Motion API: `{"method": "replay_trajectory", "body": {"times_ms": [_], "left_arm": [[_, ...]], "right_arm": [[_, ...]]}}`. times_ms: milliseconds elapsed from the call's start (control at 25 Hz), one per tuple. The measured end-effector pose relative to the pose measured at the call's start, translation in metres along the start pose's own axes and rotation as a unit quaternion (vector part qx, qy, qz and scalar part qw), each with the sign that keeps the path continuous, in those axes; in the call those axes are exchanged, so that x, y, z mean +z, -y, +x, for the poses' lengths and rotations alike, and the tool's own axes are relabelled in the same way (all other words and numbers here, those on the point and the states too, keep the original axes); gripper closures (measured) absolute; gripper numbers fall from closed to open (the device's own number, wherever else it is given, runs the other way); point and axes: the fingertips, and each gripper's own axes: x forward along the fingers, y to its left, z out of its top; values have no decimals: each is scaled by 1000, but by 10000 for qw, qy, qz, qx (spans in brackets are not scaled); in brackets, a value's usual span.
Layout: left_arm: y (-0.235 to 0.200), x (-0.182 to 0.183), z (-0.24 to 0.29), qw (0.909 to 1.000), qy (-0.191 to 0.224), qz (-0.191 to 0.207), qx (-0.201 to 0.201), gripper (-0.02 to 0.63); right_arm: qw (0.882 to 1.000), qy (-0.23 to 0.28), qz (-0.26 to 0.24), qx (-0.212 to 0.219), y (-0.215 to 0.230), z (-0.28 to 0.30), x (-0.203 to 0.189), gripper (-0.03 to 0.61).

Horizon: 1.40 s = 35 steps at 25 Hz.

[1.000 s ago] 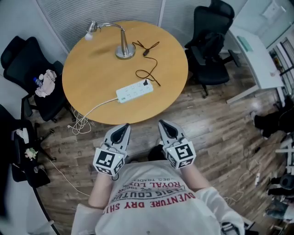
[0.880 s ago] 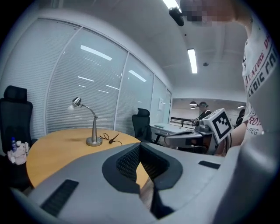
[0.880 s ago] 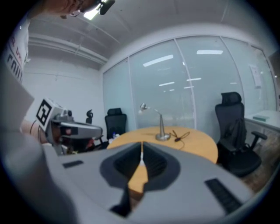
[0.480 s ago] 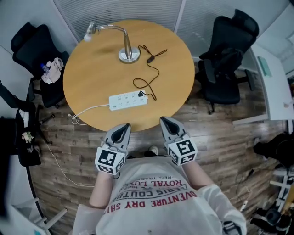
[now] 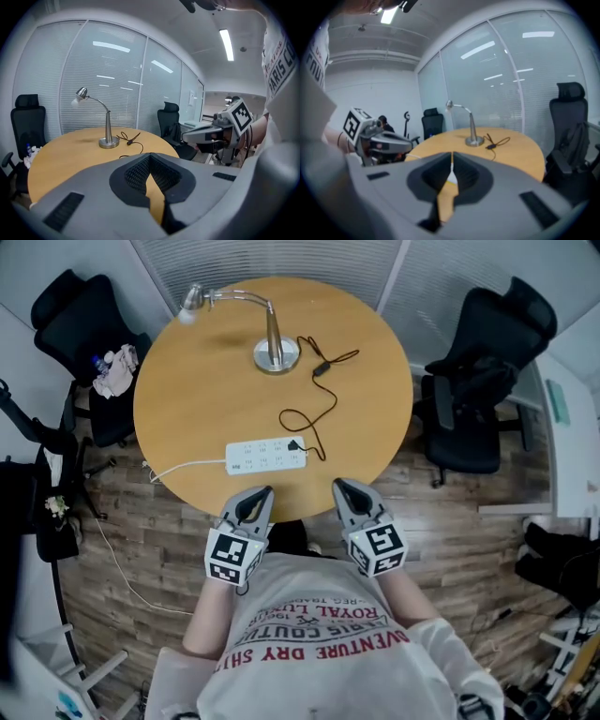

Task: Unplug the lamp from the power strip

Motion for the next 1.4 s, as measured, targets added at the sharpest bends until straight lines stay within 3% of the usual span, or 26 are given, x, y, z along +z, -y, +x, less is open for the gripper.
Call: {"method": "replay_trajectory", "body": {"times_ms": [160, 400, 560, 600, 640, 680, 840, 1000, 1200, 1400], "left_arm": [[-17, -11, 28, 9969, -415, 666, -110, 583], [-49, -22, 66, 9964, -570, 542, -317, 583], [-64, -39, 88, 9936, -823, 581, -507, 583], [-66, -46, 94, 9919, -937, 632, -577, 583], [-66, -54, 99, 9899, -1058, 694, -646, 583], [-67, -61, 105, 9876, -1173, 760, -708, 583], [-70, -85, 126, 9781, -1562, 1041, -900, 583], [-77, -102, 143, 9670, -1960, 1390, -851, 583], [-78, -125, 152, 9589, -2414, 1133, -968, 584], [-81, -127, 154, 9651, -2326, 559, -1065, 583]], "right_arm": [[9995, -256, -97, 132, 5, 30, 2, 548], [9955, -815, -148, 464, 7, 78, -4, 546], [9870, -1396, -476, 641, 4, 105, -17, 543], [9835, -1563, -587, 697, 3, 111, -21, 510], [9792, -1748, -694, 762, 3, 117, -26, 440], [9740, -1947, -806, 830, 2, 121, -32, 422], [9508, -2631, -1312, 979, 3, 138, -53, 414], [9292, -3102, -1722, 1039, 9, 156, -67, 411], [8935, -3568, -2365, 1358, 4, 173, -86, 411], [8654, -3788, -2903, 1527, 5, 186, -101, 414]]}}
